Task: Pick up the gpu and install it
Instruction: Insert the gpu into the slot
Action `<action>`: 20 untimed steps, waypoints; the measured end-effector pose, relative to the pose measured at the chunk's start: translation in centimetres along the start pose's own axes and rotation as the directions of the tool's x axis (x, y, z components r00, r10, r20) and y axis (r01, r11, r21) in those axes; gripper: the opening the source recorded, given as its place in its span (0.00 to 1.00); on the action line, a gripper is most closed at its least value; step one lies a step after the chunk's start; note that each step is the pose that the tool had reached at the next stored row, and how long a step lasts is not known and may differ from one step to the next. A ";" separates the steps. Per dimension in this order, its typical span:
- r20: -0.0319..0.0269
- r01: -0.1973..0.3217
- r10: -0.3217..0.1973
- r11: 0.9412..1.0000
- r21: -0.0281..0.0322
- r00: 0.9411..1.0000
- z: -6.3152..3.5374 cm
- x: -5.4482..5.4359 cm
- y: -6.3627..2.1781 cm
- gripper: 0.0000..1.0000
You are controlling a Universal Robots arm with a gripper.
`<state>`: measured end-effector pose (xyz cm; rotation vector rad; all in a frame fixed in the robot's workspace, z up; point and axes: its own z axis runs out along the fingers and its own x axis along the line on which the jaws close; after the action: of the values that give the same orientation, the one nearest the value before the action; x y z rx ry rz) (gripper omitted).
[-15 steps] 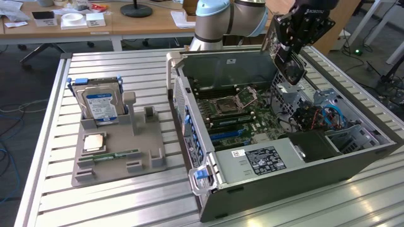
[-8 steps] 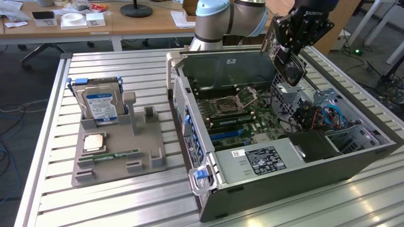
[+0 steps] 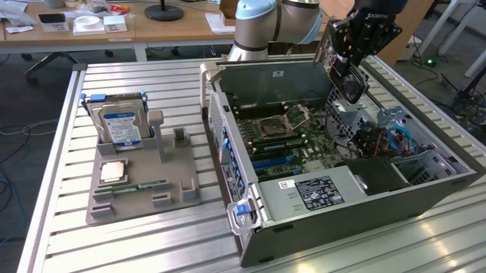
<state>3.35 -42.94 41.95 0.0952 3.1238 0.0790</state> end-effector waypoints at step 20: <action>-0.015 0.312 -0.313 0.950 -0.007 0.950 0.37 0.0 -0.02 0.27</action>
<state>3.35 -42.94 41.58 -0.4021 3.1074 0.0816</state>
